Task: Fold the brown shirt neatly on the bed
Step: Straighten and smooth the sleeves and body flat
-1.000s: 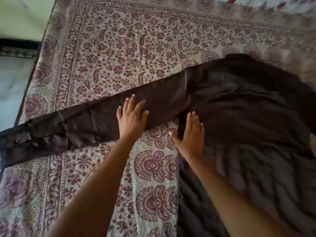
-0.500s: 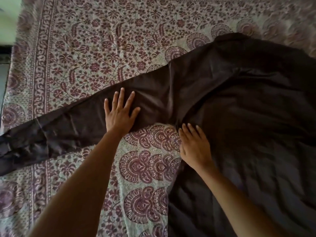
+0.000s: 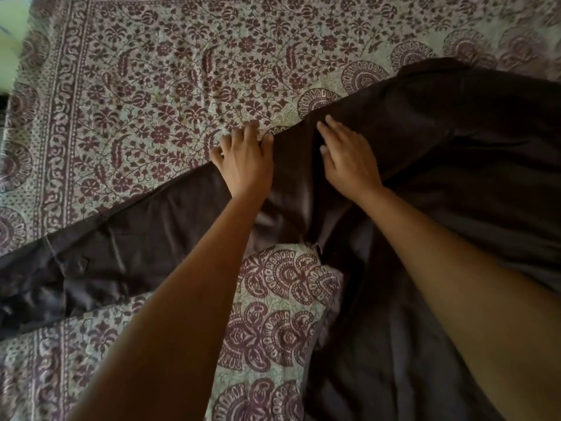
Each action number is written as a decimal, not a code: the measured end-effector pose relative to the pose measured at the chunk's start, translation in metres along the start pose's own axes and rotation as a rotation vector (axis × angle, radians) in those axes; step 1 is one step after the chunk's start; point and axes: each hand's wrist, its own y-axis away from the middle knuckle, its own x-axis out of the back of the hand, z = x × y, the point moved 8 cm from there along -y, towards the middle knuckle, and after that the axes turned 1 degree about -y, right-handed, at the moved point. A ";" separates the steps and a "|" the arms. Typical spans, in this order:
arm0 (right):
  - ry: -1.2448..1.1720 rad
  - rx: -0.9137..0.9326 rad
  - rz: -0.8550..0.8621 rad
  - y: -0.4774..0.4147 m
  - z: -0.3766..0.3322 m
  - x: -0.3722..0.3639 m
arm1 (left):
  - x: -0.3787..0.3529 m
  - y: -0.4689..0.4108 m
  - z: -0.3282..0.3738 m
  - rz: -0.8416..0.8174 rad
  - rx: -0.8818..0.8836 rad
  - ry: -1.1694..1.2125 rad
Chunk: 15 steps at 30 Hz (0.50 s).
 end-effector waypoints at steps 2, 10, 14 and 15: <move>-0.026 -0.031 0.038 -0.024 0.006 0.009 | -0.002 -0.018 0.006 -0.057 -0.027 -0.009; -0.075 -0.212 0.048 -0.085 0.028 0.022 | -0.003 -0.060 0.004 -0.048 -0.109 0.063; -0.173 -0.232 0.171 -0.078 0.016 0.019 | 0.006 -0.052 0.023 0.080 -0.205 -0.136; -0.161 -0.189 0.170 -0.069 0.009 0.012 | 0.008 -0.044 0.027 0.122 -0.225 -0.146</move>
